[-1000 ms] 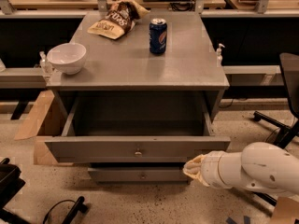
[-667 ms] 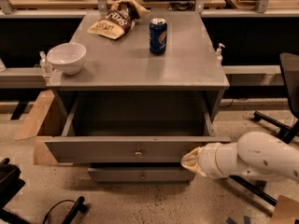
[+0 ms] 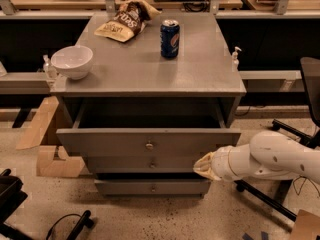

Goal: Close top drawer

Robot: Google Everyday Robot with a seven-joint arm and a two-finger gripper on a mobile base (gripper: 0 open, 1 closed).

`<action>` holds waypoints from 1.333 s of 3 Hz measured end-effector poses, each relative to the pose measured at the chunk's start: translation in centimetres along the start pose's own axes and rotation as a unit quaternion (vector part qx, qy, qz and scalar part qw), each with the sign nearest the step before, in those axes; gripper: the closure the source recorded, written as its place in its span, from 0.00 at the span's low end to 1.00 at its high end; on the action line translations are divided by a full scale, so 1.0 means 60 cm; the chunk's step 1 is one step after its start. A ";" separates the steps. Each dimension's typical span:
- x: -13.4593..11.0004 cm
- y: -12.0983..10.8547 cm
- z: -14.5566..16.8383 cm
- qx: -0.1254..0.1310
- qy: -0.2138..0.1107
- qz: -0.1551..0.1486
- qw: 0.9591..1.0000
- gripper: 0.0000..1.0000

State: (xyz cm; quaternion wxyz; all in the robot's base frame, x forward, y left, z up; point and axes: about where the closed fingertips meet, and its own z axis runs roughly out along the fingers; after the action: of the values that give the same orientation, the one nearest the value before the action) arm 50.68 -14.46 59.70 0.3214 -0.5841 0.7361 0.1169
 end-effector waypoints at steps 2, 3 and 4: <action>0.043 -0.119 0.029 -0.012 0.008 -0.033 0.999 1.00; 0.043 -0.117 0.029 -0.012 0.008 -0.033 0.999 1.00; 0.038 -0.210 0.023 0.001 0.019 -0.064 0.998 1.00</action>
Offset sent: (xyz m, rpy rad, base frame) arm 0.2678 -0.1028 0.0711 -0.0820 -0.2674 0.0571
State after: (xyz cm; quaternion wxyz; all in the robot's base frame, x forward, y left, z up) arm 62.69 -19.18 59.81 0.3150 -0.6315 0.7035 0.0840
